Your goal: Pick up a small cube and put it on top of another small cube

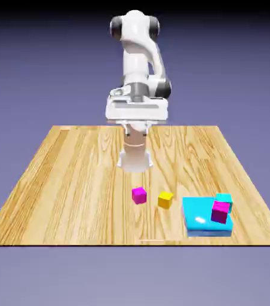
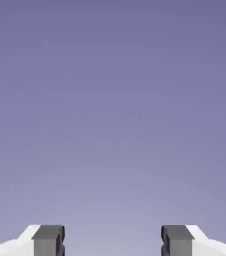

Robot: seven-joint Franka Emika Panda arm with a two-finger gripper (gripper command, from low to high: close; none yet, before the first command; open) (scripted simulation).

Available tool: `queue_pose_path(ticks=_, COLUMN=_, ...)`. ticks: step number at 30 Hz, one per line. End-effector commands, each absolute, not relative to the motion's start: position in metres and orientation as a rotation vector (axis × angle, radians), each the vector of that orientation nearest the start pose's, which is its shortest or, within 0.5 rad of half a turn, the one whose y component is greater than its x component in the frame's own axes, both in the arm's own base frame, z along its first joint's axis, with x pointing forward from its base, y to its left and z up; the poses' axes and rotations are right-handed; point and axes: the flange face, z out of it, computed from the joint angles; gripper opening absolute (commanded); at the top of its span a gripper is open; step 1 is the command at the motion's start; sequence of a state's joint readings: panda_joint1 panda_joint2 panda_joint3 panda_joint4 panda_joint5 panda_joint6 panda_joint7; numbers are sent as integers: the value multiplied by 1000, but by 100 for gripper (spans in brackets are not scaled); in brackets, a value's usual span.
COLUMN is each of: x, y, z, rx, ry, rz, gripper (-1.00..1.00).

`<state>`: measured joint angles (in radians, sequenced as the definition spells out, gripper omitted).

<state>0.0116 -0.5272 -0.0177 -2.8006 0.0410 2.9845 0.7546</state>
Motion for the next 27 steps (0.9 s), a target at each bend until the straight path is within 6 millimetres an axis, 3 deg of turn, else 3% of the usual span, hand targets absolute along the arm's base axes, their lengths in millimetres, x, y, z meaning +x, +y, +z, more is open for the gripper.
queue_pose_path(ticks=1, x=399, y=-13, z=422, rx=-2496, ry=1140, rz=-817, gripper=0)
queue_pose_path(ticks=6, x=403, y=-46, z=340, rx=-2430, ry=1539, rz=-292, gripper=0)
queue_pose_path(ticks=11, x=387, y=-68, z=263, rx=-2237, ry=1873, rz=236, gripper=0)
queue_pose_path(ticks=16, x=360, y=-79, z=198, rx=-1927, ry=2126, rz=731, gripper=0)
queue_pose_path(ticks=21, x=330, y=-84, z=147, rx=-1523, ry=2288, rz=1160, gripper=0)
queue_pose_path(ticks=23, x=329, y=-84, z=146, rx=-1516, ry=2290, rz=1166, gripper=0)
queue_pose_path(ticks=27, x=318, y=-53, z=98, rx=-1517, ry=2287, rz=1166, gripper=0)
